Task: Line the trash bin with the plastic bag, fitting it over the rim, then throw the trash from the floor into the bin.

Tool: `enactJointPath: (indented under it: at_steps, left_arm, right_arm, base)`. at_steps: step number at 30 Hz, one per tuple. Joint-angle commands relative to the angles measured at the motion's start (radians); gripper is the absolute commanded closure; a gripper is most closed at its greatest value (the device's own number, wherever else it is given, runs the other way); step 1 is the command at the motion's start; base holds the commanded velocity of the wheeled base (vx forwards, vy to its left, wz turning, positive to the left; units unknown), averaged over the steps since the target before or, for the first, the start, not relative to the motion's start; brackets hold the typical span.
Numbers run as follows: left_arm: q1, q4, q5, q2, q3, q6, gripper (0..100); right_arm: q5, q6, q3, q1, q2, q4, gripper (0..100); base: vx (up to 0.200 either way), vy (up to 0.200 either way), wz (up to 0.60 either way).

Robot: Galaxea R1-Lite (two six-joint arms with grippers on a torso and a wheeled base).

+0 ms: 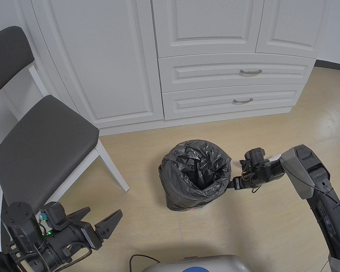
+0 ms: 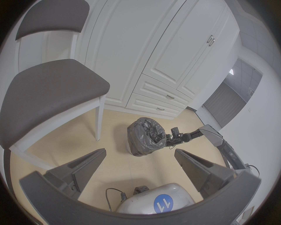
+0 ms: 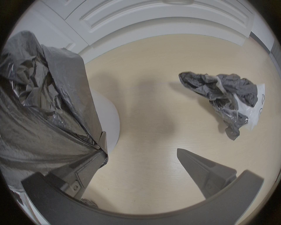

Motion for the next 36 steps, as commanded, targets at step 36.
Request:
enactJointPath:
  at_steps: [36]
  left_arm:
    - [0.212, 0.191, -0.194, 1.163, -1.153, 0.149, 0]
  right_arm:
    - [0.04, 0.681, 0.854, 0.034, -0.37, -0.979, 0]
  base:
    - [0.0, 0.0, 0.0]
